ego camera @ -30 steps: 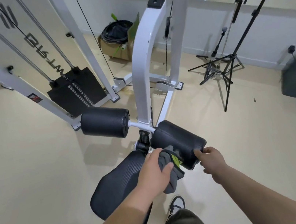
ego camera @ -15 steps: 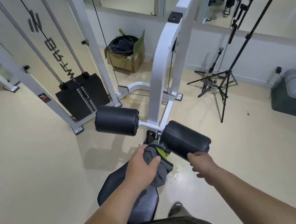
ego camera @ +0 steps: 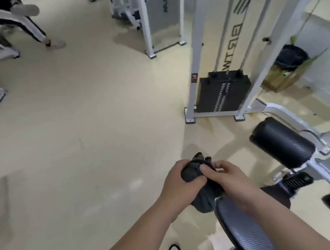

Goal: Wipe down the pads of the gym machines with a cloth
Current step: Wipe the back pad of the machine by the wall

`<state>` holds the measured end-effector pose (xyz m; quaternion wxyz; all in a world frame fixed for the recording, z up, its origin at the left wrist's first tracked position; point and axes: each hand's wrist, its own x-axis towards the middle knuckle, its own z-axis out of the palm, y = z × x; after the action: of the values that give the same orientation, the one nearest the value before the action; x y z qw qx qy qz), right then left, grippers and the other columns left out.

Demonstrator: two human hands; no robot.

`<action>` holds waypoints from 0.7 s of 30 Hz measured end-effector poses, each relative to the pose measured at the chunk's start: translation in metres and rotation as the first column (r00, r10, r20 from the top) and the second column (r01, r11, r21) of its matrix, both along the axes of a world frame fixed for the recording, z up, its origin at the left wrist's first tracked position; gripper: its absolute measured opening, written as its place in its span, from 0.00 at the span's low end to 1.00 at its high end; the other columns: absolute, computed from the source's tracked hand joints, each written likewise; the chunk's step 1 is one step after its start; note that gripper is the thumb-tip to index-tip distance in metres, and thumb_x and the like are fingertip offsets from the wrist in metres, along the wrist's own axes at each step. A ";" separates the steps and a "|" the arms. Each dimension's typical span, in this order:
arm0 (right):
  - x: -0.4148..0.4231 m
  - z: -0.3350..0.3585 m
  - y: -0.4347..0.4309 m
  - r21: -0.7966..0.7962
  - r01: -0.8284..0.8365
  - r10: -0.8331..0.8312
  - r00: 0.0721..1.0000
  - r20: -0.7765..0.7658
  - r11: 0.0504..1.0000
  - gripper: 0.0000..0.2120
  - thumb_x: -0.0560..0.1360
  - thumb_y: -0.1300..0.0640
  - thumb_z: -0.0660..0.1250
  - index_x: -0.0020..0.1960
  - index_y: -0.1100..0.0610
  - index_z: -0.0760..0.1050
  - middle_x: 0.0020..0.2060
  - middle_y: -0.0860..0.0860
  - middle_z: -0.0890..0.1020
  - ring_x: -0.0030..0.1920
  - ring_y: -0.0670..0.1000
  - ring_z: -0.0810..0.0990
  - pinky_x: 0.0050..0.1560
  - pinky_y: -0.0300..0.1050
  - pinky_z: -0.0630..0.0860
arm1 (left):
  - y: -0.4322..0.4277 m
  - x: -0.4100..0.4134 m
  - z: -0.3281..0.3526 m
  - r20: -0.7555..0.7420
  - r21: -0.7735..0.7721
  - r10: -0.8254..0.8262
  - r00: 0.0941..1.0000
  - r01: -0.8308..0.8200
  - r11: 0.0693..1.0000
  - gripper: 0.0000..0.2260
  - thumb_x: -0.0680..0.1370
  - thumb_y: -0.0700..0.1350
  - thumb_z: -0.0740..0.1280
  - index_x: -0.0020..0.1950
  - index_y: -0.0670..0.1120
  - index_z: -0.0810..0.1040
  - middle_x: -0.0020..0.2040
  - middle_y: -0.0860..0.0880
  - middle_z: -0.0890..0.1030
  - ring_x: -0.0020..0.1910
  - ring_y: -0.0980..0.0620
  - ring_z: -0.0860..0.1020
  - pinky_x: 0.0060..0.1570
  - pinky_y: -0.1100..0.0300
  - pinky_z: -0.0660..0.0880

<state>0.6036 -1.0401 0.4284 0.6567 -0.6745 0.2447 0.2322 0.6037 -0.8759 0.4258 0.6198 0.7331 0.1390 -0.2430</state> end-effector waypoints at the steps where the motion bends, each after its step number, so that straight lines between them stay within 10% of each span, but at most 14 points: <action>1: 0.011 -0.001 0.027 -0.028 -0.054 0.054 0.998 -0.008 0.998 0.24 0.70 0.45 0.79 0.56 0.60 0.79 0.48 0.59 0.87 0.48 0.58 0.88 0.52 0.58 0.85 | 0.027 0.000 0.002 -0.032 -0.028 0.066 0.997 -0.067 0.997 0.16 0.75 0.46 0.73 0.60 0.60 0.77 0.54 0.56 0.83 0.51 0.56 0.83 0.42 0.57 0.82; 8: 0.080 -0.009 0.178 -0.042 -0.402 0.404 0.914 0.033 0.914 0.20 0.76 0.43 0.73 0.49 0.60 0.75 0.44 0.56 0.83 0.43 0.53 0.81 0.44 0.50 0.77 | 0.168 0.006 -0.003 -0.124 -0.108 0.502 0.856 -0.515 0.850 0.10 0.75 0.48 0.72 0.55 0.61 0.81 0.54 0.51 0.84 0.52 0.51 0.84 0.37 0.57 0.77; 14: 0.147 -0.018 0.278 -0.043 -0.660 0.661 0.746 0.079 0.750 0.24 0.78 0.39 0.68 0.51 0.62 0.74 0.45 0.56 0.82 0.42 0.53 0.79 0.43 0.50 0.75 | 0.248 0.019 -0.006 -0.154 -0.126 0.641 0.752 -0.658 0.742 0.26 0.69 0.51 0.78 0.66 0.53 0.78 0.58 0.49 0.85 0.55 0.49 0.85 0.57 0.47 0.82; 21: 0.199 0.008 0.427 -0.017 -0.895 0.887 0.440 0.140 0.446 0.26 0.80 0.37 0.64 0.49 0.63 0.73 0.44 0.53 0.80 0.44 0.52 0.78 0.50 0.50 0.74 | 0.343 0.014 0.015 -0.058 -0.057 0.884 0.463 -0.886 0.460 0.17 0.69 0.47 0.82 0.47 0.45 0.77 0.39 0.54 0.82 0.37 0.57 0.81 0.36 0.63 0.76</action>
<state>0.8022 -0.6127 0.4360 0.4705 -0.6959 -0.1960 0.5059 0.6173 -0.5326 0.4408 0.6831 0.5273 0.4951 0.1006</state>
